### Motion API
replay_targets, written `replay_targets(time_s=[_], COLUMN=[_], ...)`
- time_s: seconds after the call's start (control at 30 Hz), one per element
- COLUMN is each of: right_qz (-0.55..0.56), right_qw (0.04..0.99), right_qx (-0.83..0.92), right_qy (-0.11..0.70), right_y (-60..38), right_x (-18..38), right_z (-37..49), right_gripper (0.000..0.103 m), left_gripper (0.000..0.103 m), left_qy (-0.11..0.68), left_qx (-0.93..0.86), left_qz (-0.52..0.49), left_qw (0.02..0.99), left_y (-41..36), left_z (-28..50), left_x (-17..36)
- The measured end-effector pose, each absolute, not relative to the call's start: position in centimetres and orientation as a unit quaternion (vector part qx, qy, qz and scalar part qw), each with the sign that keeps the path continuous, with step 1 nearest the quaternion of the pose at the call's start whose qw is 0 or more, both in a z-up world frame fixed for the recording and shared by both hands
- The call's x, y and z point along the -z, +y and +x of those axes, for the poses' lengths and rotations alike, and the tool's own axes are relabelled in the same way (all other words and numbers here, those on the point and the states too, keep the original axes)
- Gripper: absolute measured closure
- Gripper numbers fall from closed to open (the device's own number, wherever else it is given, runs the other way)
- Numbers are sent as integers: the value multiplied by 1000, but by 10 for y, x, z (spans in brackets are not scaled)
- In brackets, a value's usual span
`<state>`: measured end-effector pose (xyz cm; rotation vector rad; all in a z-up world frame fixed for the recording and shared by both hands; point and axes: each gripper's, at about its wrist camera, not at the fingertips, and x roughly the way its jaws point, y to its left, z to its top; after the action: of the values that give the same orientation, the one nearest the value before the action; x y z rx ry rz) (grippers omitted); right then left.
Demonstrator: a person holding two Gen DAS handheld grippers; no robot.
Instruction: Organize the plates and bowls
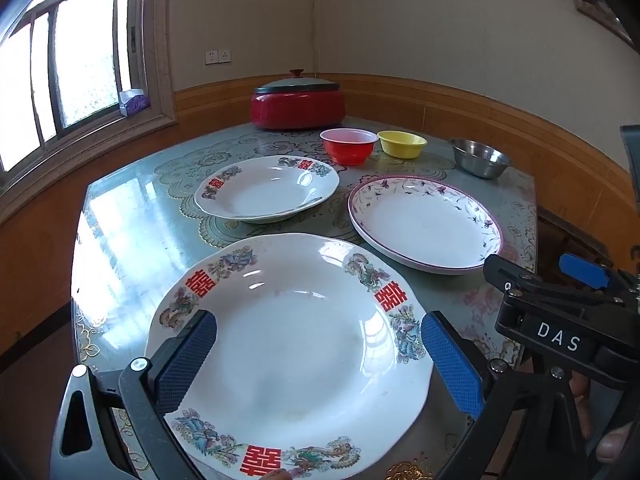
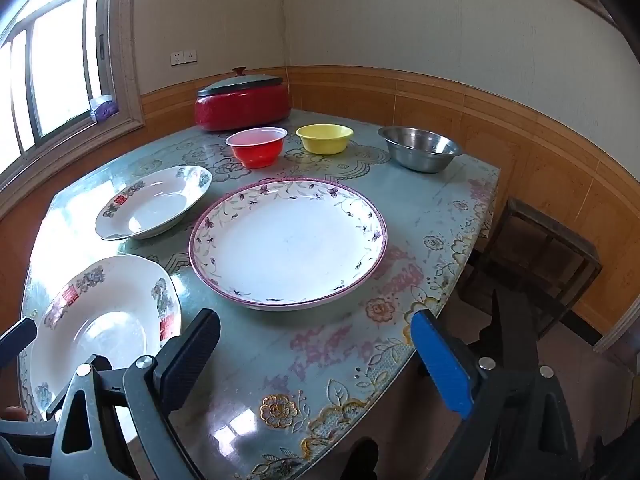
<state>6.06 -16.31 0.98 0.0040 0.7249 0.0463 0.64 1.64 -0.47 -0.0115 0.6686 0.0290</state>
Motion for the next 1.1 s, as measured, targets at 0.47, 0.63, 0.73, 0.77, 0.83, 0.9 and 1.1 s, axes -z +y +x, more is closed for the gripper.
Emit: replay_targets(time_s=[0.47,0.63,0.73,0.77,0.83,0.9,1.1], right_qz=[17,18,13,11,10,11,10], right_qw=[935,934,934,934,934,934,933], right_qx=[-1,0,-5,-7,-9,-10,-13], right_qy=[354,356,356,356,356,357,359], right_y=[-176,-177,-173,-172,-171,-171,-170], right_x=[-8,-8,-8,-8,-8,-7,-6], right_z=[48,50,50,51,51,52,52], right_gripper=[5,5,5,5,5,5,5], left_gripper=[0,0,0,0,0,0,0], left_qy=[328,329,329,330,332,332,331], left_qx=[2,1,-1,-1,-1,-2,-3], left_qz=[6,3,0,-1,-2,-4,-4], left_qw=[945,944,944,944,943,943,944], left_y=[8,10,11,12,12,13,14], left_z=[4,4,3,3,4,4,4], left_x=[1,1,1,1,2,2,2])
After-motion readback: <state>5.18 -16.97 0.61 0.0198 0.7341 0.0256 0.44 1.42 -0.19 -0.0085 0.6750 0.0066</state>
